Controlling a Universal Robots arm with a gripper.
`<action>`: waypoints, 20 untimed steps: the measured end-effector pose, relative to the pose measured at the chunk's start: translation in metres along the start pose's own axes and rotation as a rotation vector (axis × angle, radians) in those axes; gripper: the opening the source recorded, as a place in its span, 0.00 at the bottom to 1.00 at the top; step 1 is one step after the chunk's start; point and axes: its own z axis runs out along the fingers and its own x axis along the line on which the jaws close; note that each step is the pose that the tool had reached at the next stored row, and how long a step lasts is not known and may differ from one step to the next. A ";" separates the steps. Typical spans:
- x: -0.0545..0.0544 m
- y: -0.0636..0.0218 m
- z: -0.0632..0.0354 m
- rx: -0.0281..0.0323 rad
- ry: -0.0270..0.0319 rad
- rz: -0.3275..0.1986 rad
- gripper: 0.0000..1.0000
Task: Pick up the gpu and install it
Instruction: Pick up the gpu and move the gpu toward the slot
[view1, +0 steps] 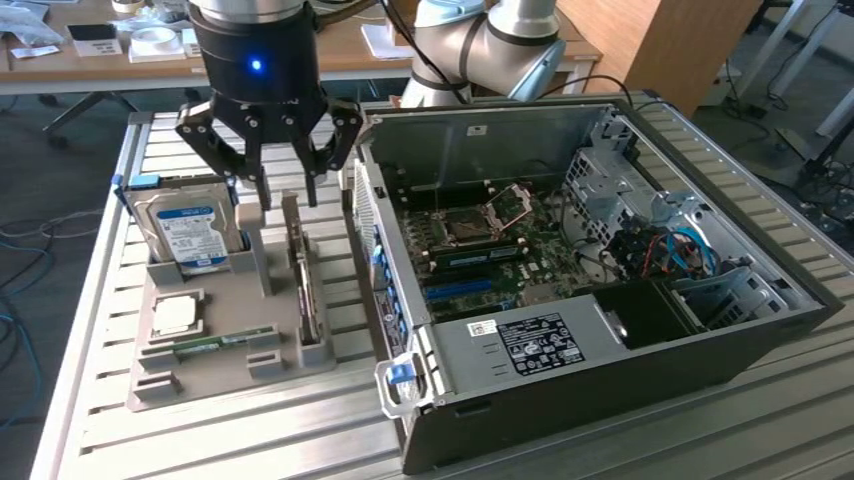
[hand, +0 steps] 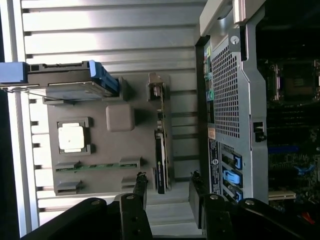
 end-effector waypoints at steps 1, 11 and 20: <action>0.000 -0.0001 0.0018 0.0000 0.0000 0.000 0.47; 0.000 -0.0009 0.0200 0.0000 0.0000 0.000 0.47; 0.001 -0.0016 0.0355 0.0000 0.0000 0.000 0.47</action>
